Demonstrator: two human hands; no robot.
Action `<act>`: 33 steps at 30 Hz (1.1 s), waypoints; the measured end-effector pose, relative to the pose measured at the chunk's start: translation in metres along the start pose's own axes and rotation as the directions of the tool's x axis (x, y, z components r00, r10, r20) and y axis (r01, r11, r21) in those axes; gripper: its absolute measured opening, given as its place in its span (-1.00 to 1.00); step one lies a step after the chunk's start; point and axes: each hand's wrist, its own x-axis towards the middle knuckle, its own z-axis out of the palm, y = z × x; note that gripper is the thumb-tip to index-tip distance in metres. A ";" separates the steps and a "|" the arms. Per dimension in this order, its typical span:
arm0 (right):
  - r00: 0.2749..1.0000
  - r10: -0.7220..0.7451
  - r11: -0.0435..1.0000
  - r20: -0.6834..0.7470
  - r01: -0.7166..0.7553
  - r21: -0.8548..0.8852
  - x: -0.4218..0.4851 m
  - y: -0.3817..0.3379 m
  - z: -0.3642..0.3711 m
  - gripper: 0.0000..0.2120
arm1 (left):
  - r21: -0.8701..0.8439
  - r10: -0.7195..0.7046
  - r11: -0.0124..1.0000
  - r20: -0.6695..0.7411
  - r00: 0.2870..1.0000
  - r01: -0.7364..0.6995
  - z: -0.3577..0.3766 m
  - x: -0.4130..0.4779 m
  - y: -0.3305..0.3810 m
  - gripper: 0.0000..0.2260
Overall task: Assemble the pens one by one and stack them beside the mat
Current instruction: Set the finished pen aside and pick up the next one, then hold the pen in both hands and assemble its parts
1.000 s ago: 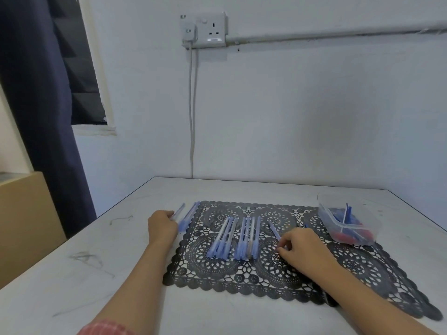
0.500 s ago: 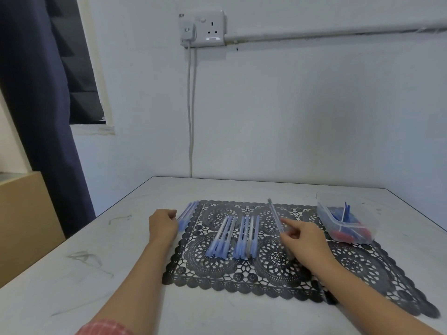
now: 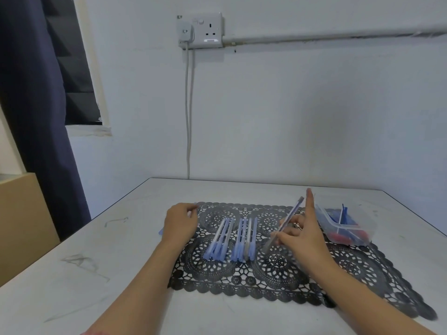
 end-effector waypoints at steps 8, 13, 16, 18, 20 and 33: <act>0.998 -0.068 0.976 0.008 0.064 0.208 -0.003 -0.005 0.001 -0.47 | -0.139 0.389 0.921 0.297 0.872 -0.363 0.015 -0.047 0.055 -0.71; 0.996 -0.087 0.964 0.027 0.077 0.256 -0.003 -0.003 0.002 -0.82 | -0.142 0.495 0.869 0.303 0.815 -0.474 0.020 -0.057 0.061 -0.70; 0.996 -0.089 0.964 0.031 0.078 0.255 -0.002 -0.001 0.002 -0.90 | -0.109 0.547 0.837 0.220 0.808 -0.536 0.021 -0.054 0.060 -0.80; 0.996 -0.085 0.965 0.029 0.075 0.252 -0.002 -0.001 0.002 -0.92 | -0.086 0.564 0.825 0.178 0.806 -0.558 0.020 -0.053 0.060 -0.84; 0.996 -0.086 0.970 0.024 0.078 0.230 -0.002 -0.001 0.001 -0.92 | -0.075 0.565 0.824 0.164 0.809 -0.561 0.019 -0.051 0.059 -0.86; 0.953 -0.272 0.935 0.132 0.295 -0.196 -0.002 0.007 -0.008 -0.67 | -0.018 0.521 0.848 0.207 0.828 -0.530 0.013 -0.051 0.058 -0.70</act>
